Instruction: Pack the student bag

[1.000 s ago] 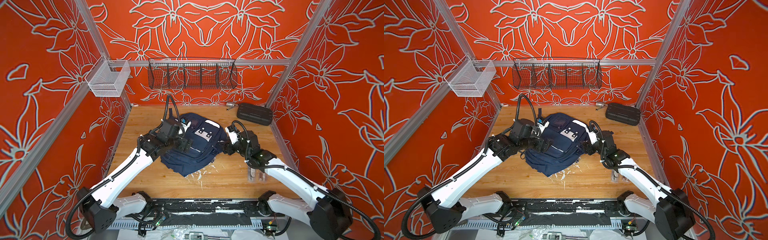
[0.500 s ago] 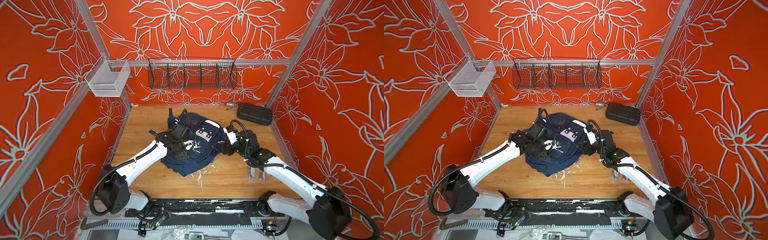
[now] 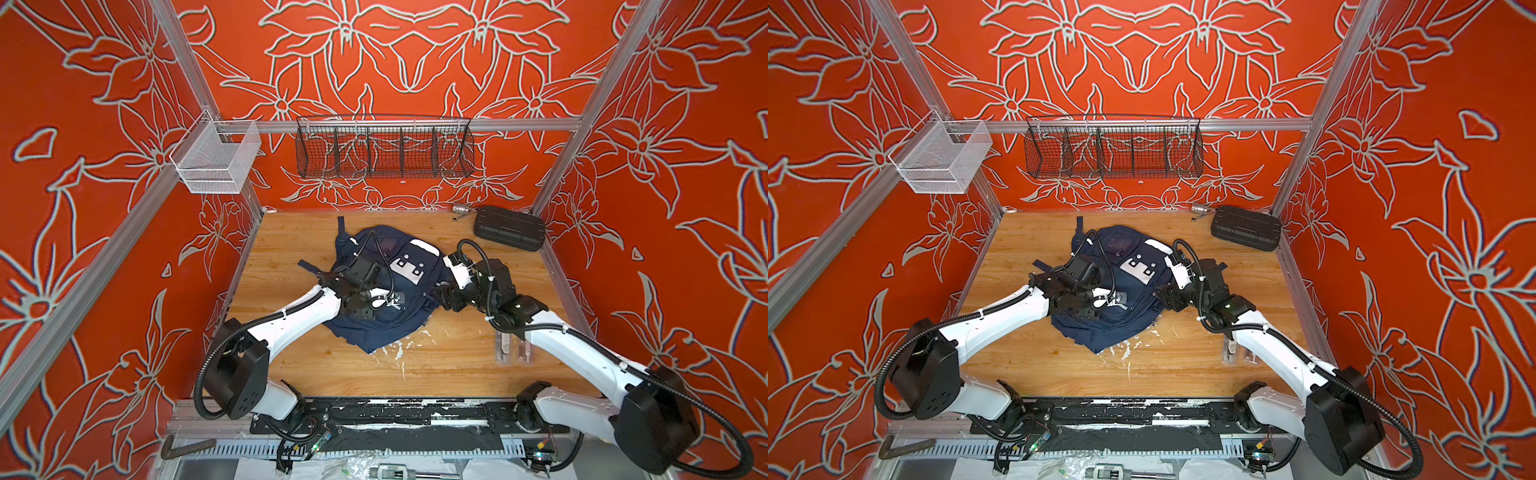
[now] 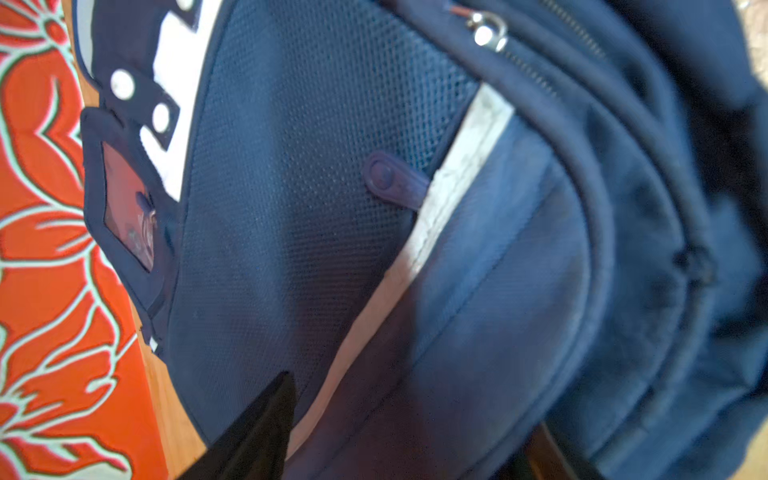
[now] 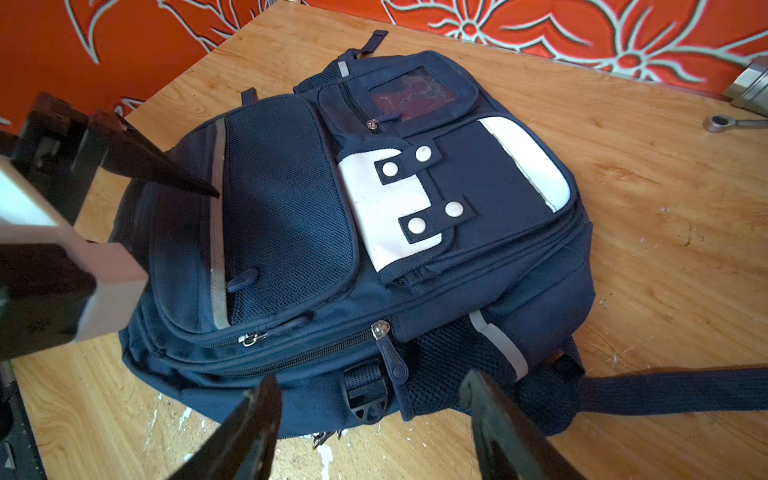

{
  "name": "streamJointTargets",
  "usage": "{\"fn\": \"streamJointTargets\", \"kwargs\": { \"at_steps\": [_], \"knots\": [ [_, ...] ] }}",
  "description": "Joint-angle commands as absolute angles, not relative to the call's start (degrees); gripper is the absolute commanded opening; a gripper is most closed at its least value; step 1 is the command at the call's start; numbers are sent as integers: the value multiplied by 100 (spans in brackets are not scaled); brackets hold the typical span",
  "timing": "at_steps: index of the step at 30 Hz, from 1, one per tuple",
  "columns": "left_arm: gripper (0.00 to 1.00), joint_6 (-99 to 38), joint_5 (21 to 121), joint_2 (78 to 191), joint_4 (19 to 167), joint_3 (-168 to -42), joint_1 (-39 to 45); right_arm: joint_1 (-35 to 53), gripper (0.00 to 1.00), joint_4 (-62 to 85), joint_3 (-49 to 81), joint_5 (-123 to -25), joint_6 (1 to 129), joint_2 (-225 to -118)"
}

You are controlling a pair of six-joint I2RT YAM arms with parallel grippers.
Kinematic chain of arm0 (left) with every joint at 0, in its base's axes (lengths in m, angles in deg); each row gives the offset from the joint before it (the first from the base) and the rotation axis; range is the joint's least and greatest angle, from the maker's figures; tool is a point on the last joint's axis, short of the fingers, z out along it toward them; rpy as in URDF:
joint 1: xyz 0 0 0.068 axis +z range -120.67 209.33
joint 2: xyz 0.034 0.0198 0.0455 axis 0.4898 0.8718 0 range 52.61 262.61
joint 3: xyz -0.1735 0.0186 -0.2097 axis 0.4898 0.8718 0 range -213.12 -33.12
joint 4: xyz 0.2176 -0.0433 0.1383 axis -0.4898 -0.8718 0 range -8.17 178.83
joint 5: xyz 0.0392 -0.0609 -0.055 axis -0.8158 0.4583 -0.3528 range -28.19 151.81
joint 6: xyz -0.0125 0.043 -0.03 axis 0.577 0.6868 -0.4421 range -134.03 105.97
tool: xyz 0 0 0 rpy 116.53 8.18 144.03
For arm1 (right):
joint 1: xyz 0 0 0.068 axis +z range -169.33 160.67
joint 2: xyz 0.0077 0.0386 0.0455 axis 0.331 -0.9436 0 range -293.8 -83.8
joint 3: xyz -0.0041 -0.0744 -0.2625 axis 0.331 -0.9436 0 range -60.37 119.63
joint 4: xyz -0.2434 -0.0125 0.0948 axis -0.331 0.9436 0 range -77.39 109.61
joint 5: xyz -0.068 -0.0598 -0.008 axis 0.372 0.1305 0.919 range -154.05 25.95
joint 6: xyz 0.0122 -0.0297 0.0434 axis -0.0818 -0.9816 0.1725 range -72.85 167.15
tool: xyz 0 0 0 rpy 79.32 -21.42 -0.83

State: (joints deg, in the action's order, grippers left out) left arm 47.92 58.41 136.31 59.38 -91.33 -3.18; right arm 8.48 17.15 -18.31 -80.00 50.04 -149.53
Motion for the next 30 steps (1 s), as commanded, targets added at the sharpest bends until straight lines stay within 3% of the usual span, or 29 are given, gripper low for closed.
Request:
{"fn": "streamJointTargets", "kwargs": {
  "at_steps": [1,4,5,12,30],
  "knots": [
    [52,4943,5987,13687,6318,-9140,-267,842,71,1685,-1777,-8447,4601,-14929],
    [8,4701,5933,13601,6238,-9217,-262,844,67,1588,-1844,-9172,3833,-14969],
    [0,4644,5966,13499,6242,-9209,-260,842,66,1591,-1849,-9358,3524,-15022],
    [0,4171,6337,12700,6476,-9103,-207,839,63,1926,-1386,-9762,2548,-15716],
    [0,3642,6936,12155,6455,-9024,142,869,62,928,-992,-10444,3317,-16957]
  ]
}}
